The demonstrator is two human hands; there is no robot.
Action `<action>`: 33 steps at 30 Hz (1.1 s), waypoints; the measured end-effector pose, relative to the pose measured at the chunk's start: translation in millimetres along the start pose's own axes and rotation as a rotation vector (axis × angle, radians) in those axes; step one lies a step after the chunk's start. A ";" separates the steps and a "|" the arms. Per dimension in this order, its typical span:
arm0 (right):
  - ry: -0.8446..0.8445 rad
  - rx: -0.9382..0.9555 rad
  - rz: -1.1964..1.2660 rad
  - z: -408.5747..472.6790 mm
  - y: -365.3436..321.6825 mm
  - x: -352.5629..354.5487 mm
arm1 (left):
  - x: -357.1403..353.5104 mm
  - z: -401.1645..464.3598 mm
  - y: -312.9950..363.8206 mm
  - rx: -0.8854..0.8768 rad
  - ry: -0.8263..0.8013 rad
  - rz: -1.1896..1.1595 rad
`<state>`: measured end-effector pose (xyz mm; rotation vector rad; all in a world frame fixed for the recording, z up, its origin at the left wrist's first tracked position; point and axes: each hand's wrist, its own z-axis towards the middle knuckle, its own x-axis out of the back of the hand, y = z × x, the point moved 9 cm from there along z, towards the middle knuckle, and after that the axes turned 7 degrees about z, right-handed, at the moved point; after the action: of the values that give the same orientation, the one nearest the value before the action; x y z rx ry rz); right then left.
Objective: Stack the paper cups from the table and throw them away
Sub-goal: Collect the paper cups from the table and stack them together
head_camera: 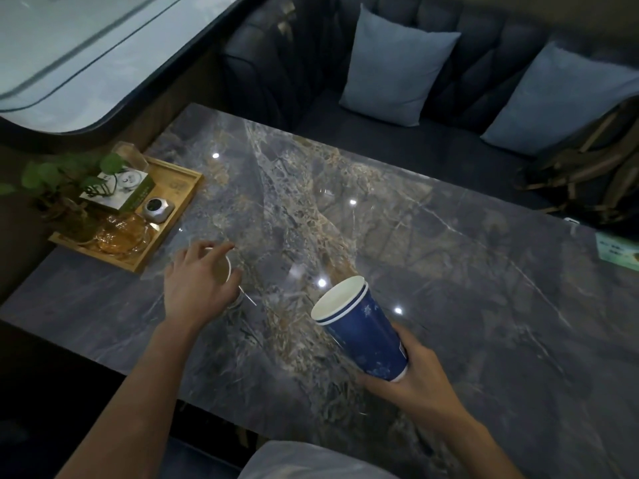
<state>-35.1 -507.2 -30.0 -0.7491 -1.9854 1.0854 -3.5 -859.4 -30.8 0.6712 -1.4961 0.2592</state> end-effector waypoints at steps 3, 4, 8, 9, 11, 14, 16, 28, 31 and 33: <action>0.011 0.001 -0.010 -2.0 2.5 3.4 | 15.3 -4.1 -3.5 0.030 0.072 -0.203; 0.015 0.002 -0.018 -2.4 4.2 4.5 | 20.3 -5.8 -3.5 0.047 0.091 -0.293; 0.008 0.001 -0.058 -4.0 10.3 4.7 | 42.5 -9.6 -0.4 0.109 0.170 -0.733; 0.003 0.004 -0.069 -4.3 10.9 4.1 | 44.6 -10.0 -0.4 0.129 0.166 -0.829; 0.004 0.016 -0.087 -4.5 11.0 3.6 | 48.5 -12.2 1.5 0.150 0.153 -0.976; -0.001 0.030 -0.122 -4.6 13.7 4.3 | 50.5 -19.4 6.4 0.179 0.116 -1.138; -0.014 0.025 -0.149 -5.5 17.6 6.1 | 43.4 -25.9 6.8 0.229 0.061 -1.254; -0.020 0.116 -0.337 -1.1 22.2 22.8 | 9.1 -48.5 30.4 0.182 -0.172 -1.312; -0.031 0.154 -0.351 -2.2 18.6 21.5 | 4.0 -52.4 40.5 0.149 -0.209 -1.281; -0.034 0.175 -0.351 -3.7 15.7 21.5 | 0.4 -54.2 43.7 0.142 -0.226 -1.265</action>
<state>-41.9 -481.7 -35.3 -0.2766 -1.9278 1.0453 17.3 -794.6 -16.2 1.6491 -1.0042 -0.7044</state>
